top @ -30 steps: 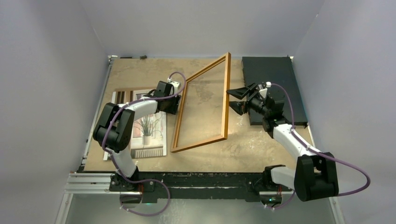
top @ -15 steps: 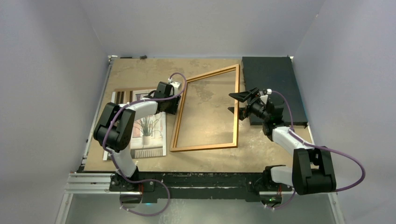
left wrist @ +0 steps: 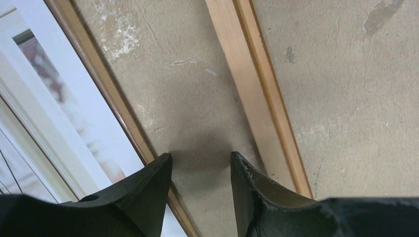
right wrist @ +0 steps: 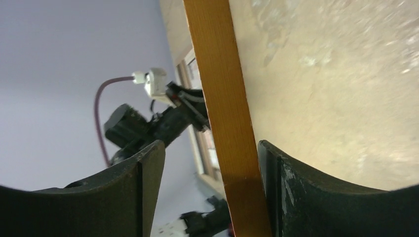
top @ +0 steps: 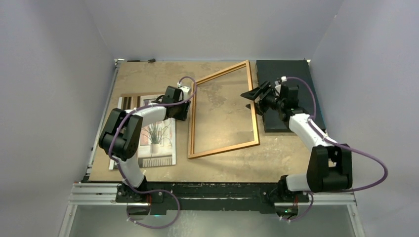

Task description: Put the photo into the frame

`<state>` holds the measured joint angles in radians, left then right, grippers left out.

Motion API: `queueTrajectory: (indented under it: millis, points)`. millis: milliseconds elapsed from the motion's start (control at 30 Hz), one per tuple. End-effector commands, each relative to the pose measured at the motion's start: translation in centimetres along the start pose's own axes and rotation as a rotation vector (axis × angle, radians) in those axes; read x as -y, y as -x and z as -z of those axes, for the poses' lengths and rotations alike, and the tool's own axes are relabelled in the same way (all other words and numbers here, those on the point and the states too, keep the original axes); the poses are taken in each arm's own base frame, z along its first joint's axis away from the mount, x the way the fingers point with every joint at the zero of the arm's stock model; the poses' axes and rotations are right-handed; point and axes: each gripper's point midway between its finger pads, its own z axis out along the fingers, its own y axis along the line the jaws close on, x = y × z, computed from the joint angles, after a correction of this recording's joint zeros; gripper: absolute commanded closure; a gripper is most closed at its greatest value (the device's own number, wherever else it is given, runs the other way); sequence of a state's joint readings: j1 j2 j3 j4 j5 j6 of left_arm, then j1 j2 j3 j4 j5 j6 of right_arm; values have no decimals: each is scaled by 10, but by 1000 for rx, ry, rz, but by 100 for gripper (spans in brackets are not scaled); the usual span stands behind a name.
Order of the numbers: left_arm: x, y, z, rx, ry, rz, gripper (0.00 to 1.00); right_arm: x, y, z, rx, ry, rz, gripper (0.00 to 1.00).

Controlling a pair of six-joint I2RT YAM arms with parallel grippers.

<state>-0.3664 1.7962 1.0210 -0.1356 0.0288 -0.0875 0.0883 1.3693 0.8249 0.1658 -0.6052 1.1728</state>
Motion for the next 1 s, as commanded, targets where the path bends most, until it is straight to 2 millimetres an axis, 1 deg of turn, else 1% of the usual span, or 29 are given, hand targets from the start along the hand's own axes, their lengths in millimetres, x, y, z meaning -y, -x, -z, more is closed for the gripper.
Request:
queueTrajectory:
  millis: [0,100,167,300,400,500,567,700,800,967]
  points:
    - [9,-27,4,-112,-64,7,57,28,15,8,51,-172,220,29]
    - [7,-26,8,-111,-71,4,63,49,18,2,34,-247,244,29]
    - [5,-24,11,-112,-79,11,64,64,16,-1,24,-276,238,29]
    - [-1,-19,16,-101,-94,23,64,85,17,-5,44,-312,249,29]
    - [-3,-19,18,-100,-100,17,64,92,20,-10,50,-341,284,29]
    - [-4,-21,18,-104,-100,8,64,96,22,-18,37,-362,328,30]
    - [-4,-21,18,-102,-100,5,65,98,22,-24,19,-379,366,30]
    - [-3,-24,17,-105,-108,-4,65,108,18,-37,-15,-434,430,29]
    - [-3,-25,17,-108,-112,-10,66,112,17,-46,-16,-469,460,29]
    - [-1,-32,20,-121,-125,-15,67,123,17,-54,-9,-521,468,27]
